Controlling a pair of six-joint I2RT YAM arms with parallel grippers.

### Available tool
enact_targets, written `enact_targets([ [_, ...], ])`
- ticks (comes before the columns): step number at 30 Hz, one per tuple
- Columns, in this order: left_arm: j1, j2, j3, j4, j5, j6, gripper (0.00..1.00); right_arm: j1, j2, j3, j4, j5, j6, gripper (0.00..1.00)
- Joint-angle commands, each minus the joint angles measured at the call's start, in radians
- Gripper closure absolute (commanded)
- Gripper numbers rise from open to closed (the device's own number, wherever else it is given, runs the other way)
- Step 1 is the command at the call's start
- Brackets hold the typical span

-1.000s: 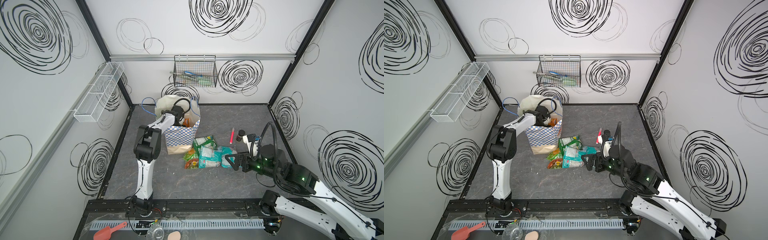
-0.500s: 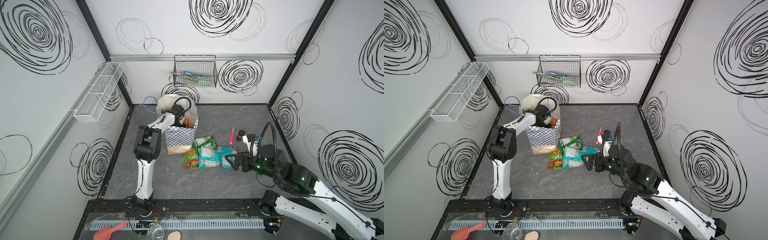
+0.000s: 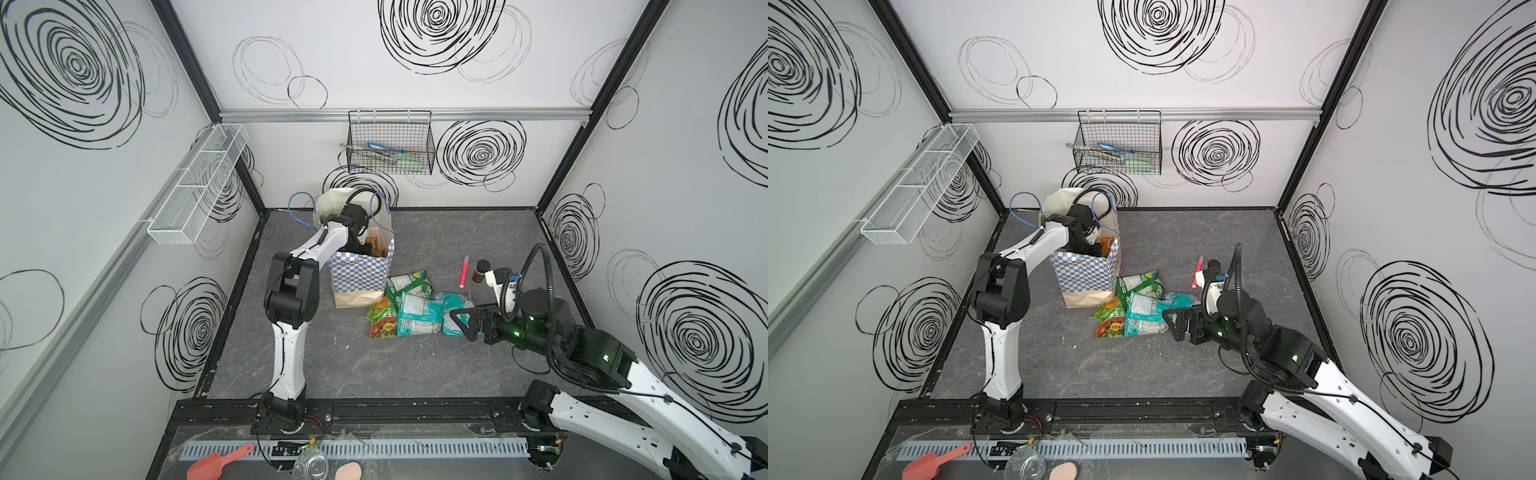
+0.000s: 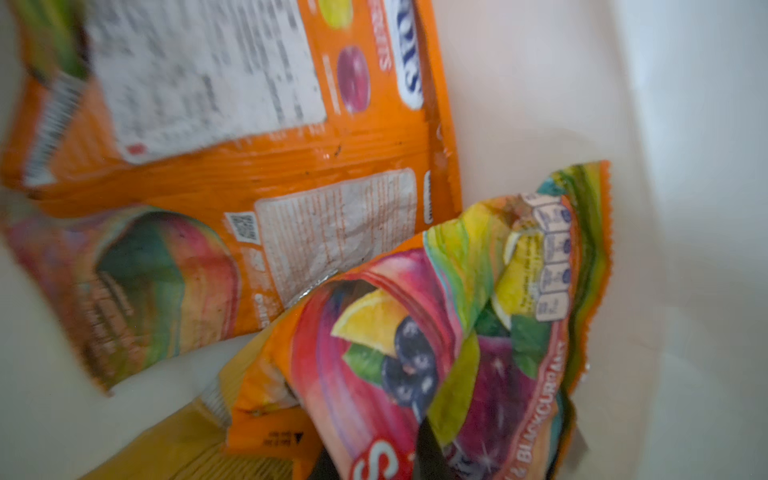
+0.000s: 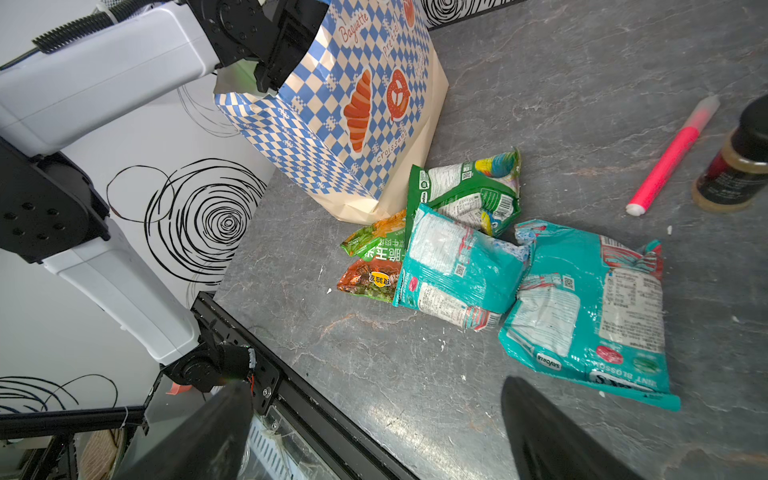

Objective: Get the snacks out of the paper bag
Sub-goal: 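Grasp the orange Fox's fruits candy packet inside the bag with the left gripper, then lift the Fox's candy packet up out of the bag with the left gripper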

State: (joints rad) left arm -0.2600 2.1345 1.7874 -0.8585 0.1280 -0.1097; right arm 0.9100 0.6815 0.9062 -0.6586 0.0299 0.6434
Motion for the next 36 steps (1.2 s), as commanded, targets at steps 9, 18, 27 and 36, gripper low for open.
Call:
enact_targets([
  [9, 0.007, -0.143, 0.093, -0.017, -0.014, -0.019, 1.00, 0.003, -0.007, 0.010, 0.025, 0.006, 0.000, 0.03],
  [18, 0.007, -0.188, 0.127, -0.028, -0.061, -0.023, 1.00, 0.002, -0.005, 0.015, 0.024, 0.004, 0.002, 0.03],
  [27, 0.005, -0.263, 0.206, -0.047, -0.100, -0.036, 1.00, 0.002, 0.002, 0.019, 0.031, 0.001, 0.002, 0.03],
  [36, 0.003, -0.334, 0.270, -0.055, -0.115, -0.046, 1.00, 0.002, 0.009, 0.017, 0.042, -0.002, -0.003, 0.03],
])
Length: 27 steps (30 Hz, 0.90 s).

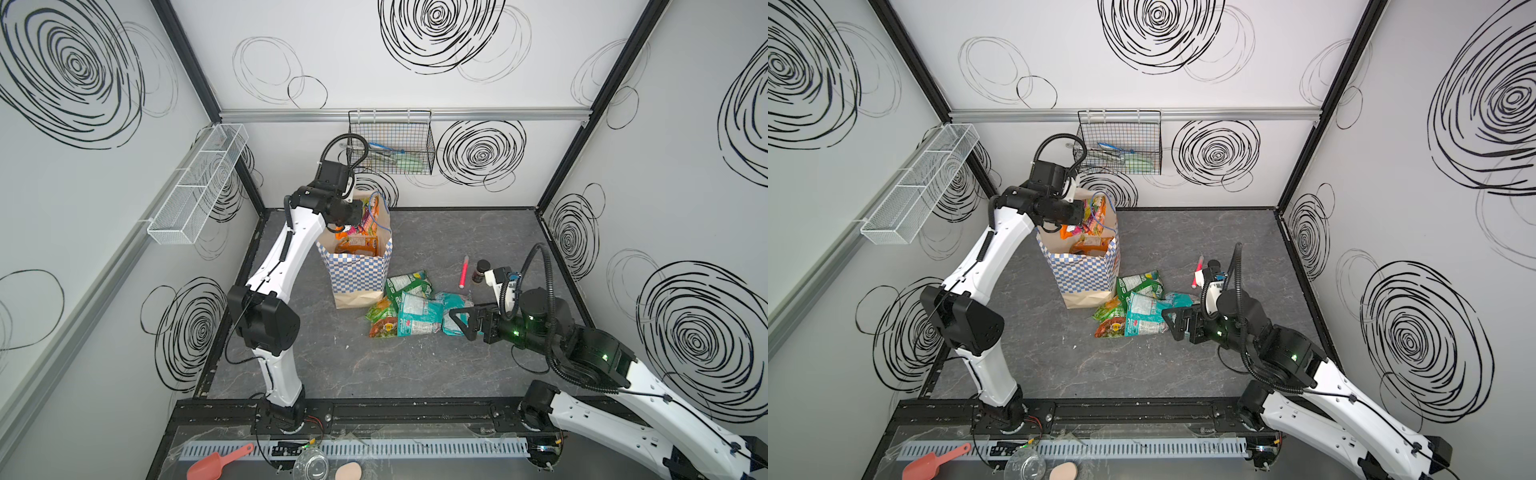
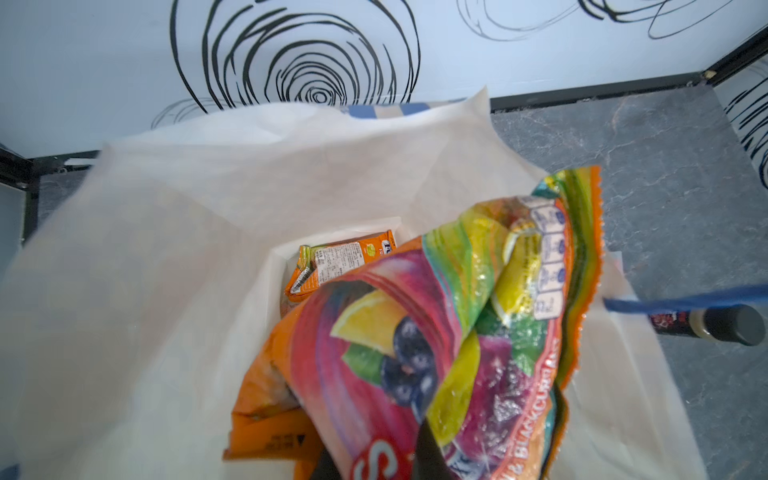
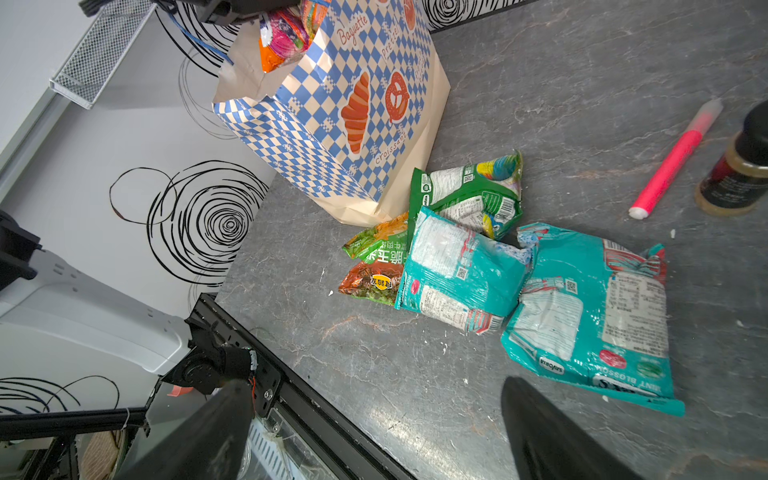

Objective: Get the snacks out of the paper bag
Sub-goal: 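Lift the Fox's candy packet up out of the bag with the left gripper, then carry the Fox's candy packet over the table beside the bag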

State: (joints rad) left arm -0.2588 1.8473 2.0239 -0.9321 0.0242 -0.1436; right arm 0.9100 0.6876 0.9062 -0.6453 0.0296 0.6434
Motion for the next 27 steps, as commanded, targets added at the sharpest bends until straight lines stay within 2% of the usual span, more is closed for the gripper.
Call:
enact_targets([
  [1, 0.001, -0.051, 0.033, 0.021, -0.017, -0.012, 1.00, 0.002, 0.004, 0.016, 0.029, -0.003, -0.002, 0.03],
  [12, 0.003, -0.100, 0.091, 0.024, -0.101, -0.025, 1.00, 0.003, 0.000, 0.045, 0.028, 0.005, -0.002, 0.03],
  [19, -0.016, -0.216, 0.109, 0.076, -0.166, -0.053, 1.00, 0.003, -0.022, 0.055, 0.063, 0.043, -0.011, 0.03],
  [23, -0.070, -0.301, 0.093, 0.142, -0.184, -0.047, 1.00, 0.002, -0.028, 0.051, 0.076, 0.053, -0.010, 0.03],
  [27, -0.196, -0.415, -0.013, 0.309, -0.217, -0.011, 1.00, 0.002, -0.028, 0.047, 0.083, 0.058, -0.013, 0.03],
])
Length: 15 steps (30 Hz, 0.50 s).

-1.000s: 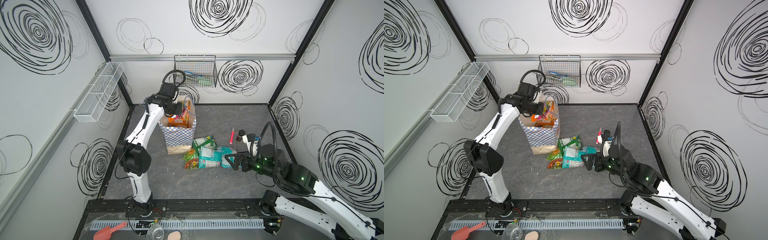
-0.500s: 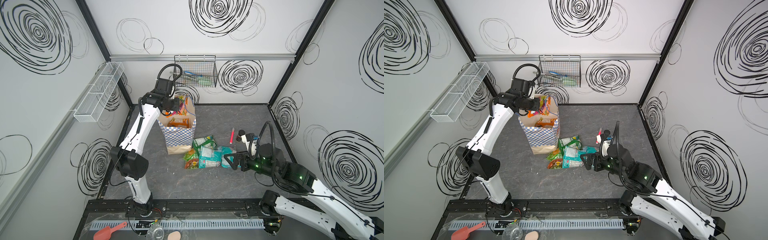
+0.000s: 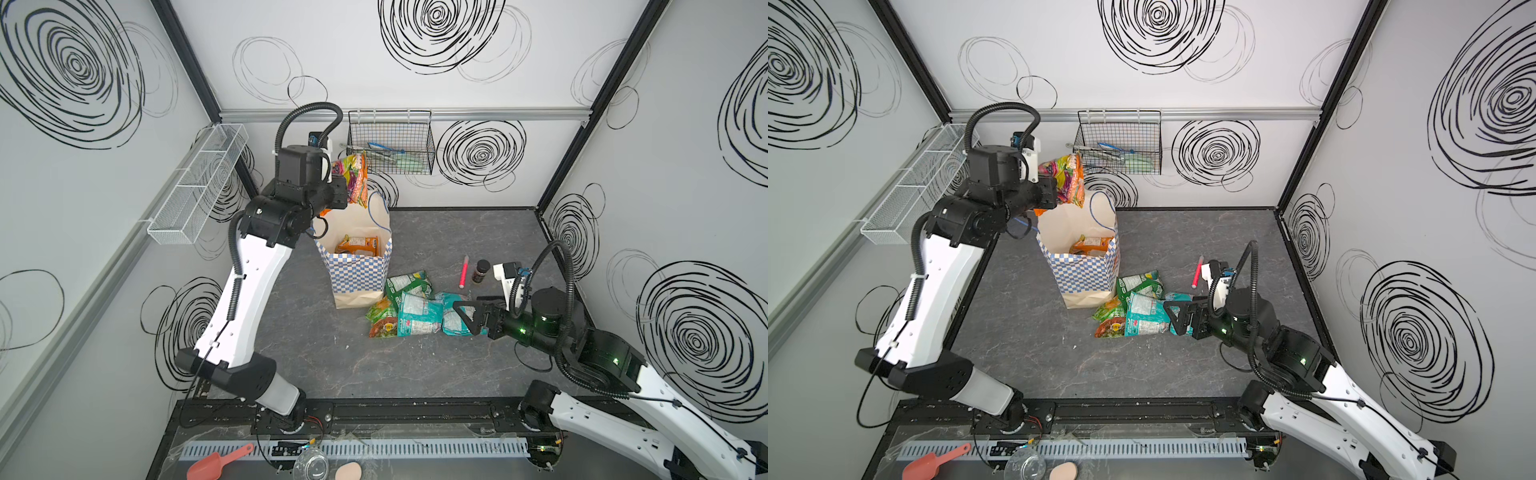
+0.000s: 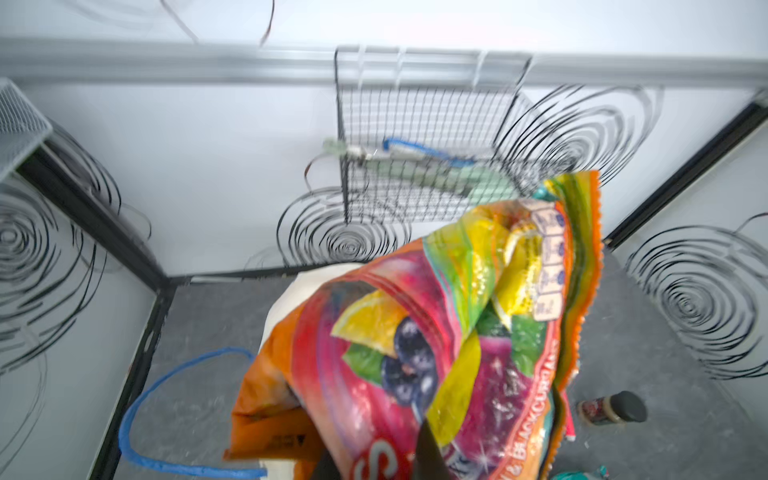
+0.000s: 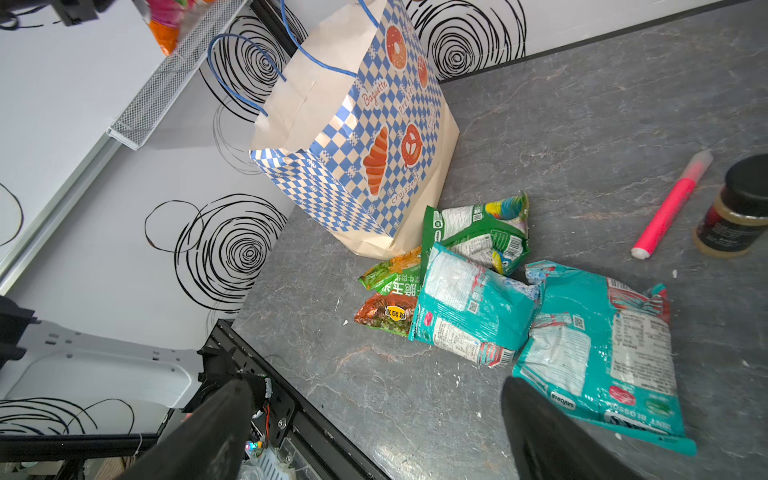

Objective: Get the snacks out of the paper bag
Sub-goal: 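Carry the Fox's candy packet over the table beside the bag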

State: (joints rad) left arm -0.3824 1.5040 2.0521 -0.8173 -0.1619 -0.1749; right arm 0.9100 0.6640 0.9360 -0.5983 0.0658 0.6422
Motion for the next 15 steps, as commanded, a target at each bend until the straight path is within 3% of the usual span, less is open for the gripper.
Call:
enact_targets([
  [1, -0.115, -0.099, -0.071, 0.244, -0.041, 0.030, 1.00, 0.002, -0.004, 0.017, 0.035, 0.024, -0.012, 0.03],
  [8, -0.392, -0.197, -0.277, 0.539, -0.064, 0.109, 1.00, 0.002, -0.019, 0.009, 0.033, 0.036, -0.013, 0.03],
  [15, -0.540, -0.124, -0.359, 0.631, -0.147, 0.129, 1.00, 0.003, -0.033, 0.010, 0.020, 0.045, -0.011, 0.02],
])
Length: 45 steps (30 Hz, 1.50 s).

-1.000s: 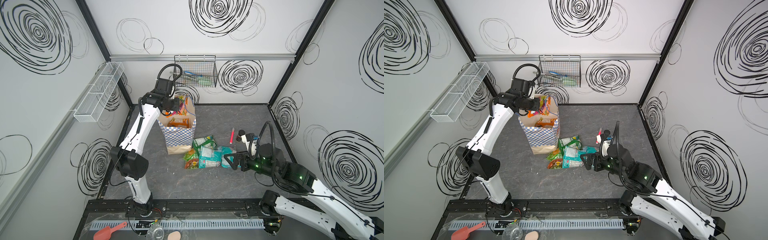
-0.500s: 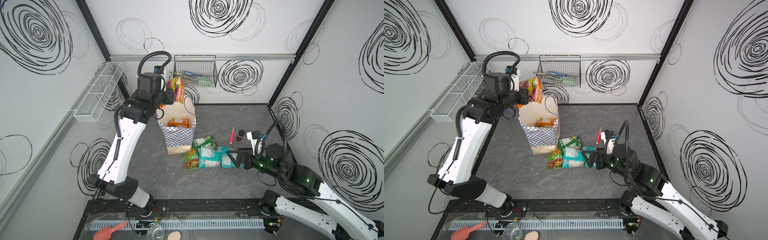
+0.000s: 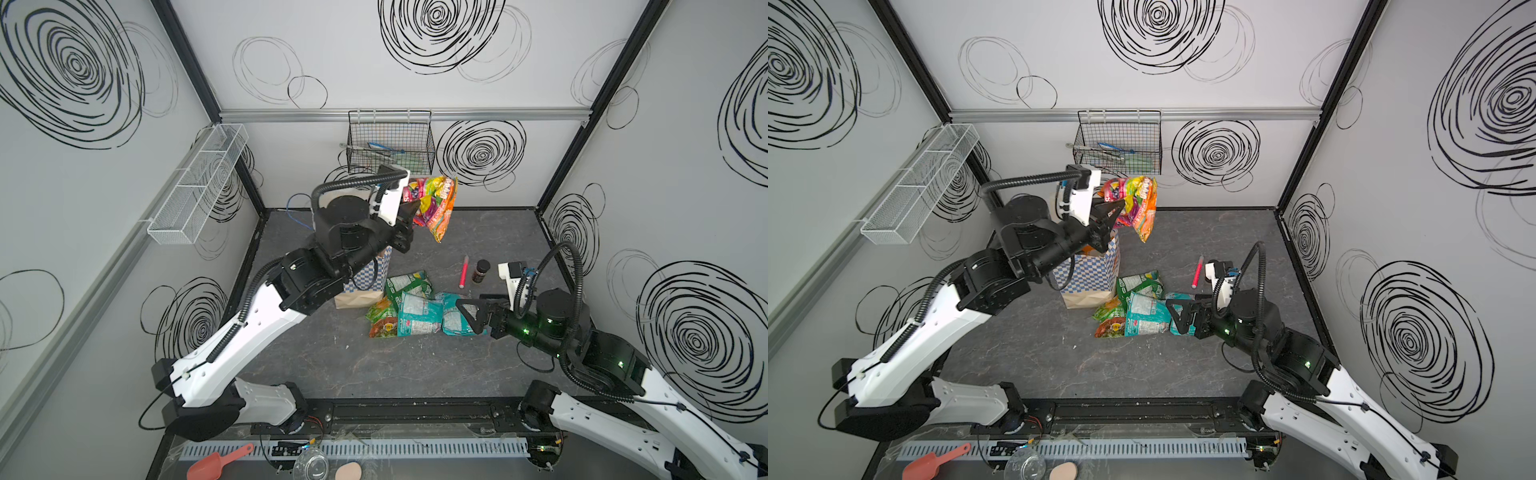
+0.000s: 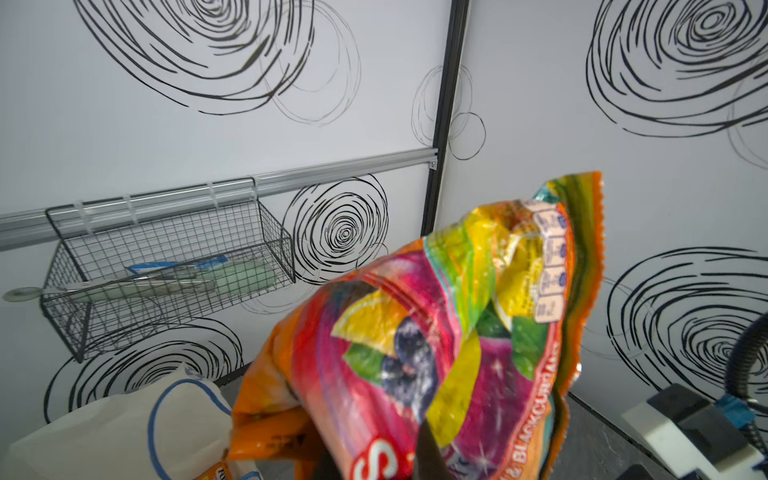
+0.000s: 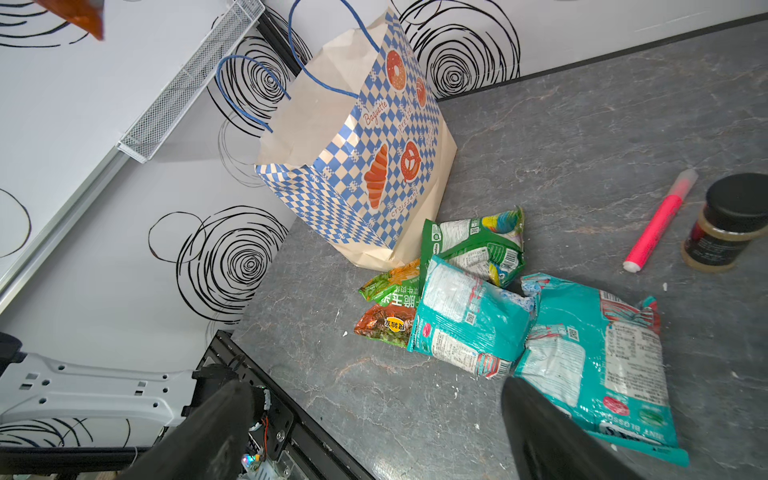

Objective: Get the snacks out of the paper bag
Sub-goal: 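Carry the Fox's candy packet over the table beside the bag, then lower the colourful candy packet near the pink marker and open the left gripper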

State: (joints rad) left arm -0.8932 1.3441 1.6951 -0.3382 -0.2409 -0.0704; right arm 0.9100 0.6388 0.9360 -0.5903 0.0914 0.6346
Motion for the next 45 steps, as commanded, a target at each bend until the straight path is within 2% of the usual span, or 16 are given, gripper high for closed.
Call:
enact_targets([
  [1, -0.038, 0.068, 0.009, 0.132, -0.080, 0.022, 1.00, 0.003, -0.009, 0.012, 0.010, 0.022, -0.003, 0.03],
  [9, -0.048, 0.278, 0.051, 0.071, -0.141, -0.084, 1.00, 0.002, -0.040, -0.004, -0.006, 0.031, 0.012, 0.03],
  [23, 0.027, 0.650, 0.257, -0.125, -0.027, -0.319, 1.00, 0.002, -0.088, 0.003, -0.062, 0.059, 0.023, 0.03],
  [30, 0.061, 0.758, 0.277, -0.134, -0.010, -0.353, 1.00, 0.002, -0.094, 0.000, -0.062, 0.060, 0.023, 0.03],
  [34, 0.098, 0.831, 0.291, -0.125, 0.036, -0.391, 1.00, 0.002, -0.094, 0.000, -0.061, 0.057, 0.023, 0.03],
  [41, 0.135, 1.013, 0.422, -0.169, 0.118, -0.374, 0.99, 0.003, -0.090, 0.009, -0.068, 0.059, 0.020, 0.03],
  [43, 0.148, 1.049, 0.459, -0.188, 0.152, -0.380, 0.95, 0.002, -0.092, 0.011, -0.078, 0.064, 0.021, 0.03],
  [45, 0.157, 1.064, 0.465, -0.181, 0.182, -0.381, 0.87, 0.002, -0.100, 0.010, -0.082, 0.073, 0.021, 0.03],
])
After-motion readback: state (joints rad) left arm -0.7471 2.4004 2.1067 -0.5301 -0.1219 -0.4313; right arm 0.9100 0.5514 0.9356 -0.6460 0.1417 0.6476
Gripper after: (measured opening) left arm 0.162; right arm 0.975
